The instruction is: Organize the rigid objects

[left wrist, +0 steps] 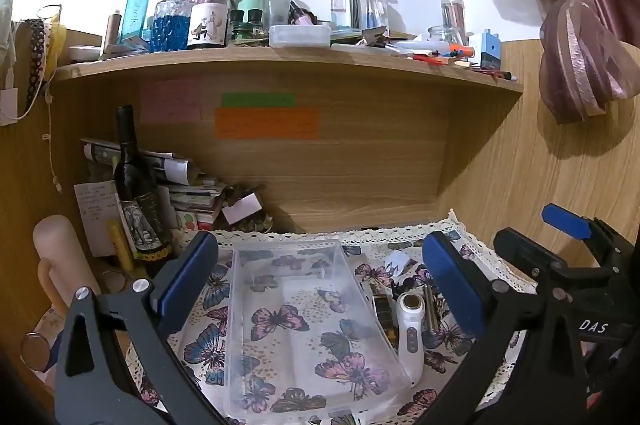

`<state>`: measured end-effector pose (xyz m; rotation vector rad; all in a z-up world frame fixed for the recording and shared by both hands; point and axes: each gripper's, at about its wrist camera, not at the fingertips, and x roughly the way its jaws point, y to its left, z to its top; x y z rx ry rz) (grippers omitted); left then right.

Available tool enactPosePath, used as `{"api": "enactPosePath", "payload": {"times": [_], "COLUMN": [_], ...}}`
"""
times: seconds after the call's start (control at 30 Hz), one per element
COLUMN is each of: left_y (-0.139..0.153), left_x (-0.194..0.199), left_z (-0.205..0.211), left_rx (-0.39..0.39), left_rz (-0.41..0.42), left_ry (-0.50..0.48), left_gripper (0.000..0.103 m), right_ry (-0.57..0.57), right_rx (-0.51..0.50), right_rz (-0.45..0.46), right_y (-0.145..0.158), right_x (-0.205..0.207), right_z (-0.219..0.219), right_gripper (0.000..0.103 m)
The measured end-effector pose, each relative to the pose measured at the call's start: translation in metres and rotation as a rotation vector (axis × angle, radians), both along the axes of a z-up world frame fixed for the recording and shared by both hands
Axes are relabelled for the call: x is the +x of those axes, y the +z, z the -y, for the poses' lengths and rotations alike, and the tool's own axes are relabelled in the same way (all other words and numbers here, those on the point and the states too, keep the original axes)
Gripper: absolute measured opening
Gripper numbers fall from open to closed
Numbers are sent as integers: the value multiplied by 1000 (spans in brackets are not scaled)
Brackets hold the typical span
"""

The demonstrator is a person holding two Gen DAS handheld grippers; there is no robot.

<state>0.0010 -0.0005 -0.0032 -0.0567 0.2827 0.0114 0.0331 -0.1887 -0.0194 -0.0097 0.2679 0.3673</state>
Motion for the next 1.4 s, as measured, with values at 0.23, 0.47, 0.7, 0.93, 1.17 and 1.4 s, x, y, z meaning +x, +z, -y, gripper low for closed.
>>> {"api": "enactPosePath", "payload": {"times": [0.23, 0.47, 0.7, 0.93, 1.17, 1.4], "left_y": [1, 0, -2, -1, -2, -3], "left_x": [0, 1, 1, 1, 0, 0], "left_z": [2, 3, 4, 4, 5, 4], "left_rx": [0, -7, -6, -8, -6, -8], "left_rz": [2, -4, -3, -2, 1, 2], "left_ry": [4, -7, -11, -10, -10, -11], "left_gripper": [103, 103, 103, 103, 103, 103], "right_ry": [-2, -6, -11, -18, -19, -17], "right_rx": [-6, -6, -2, 1, -2, -5], "right_rz": [-5, -6, -7, -1, -2, -2], "right_y": [0, -1, -1, -1, -1, -1], "right_x": [3, 2, 1, 0, -1, -1], "right_z": [-2, -1, 1, 4, 5, 5], "right_gripper": [103, 103, 103, 103, 103, 103]}}
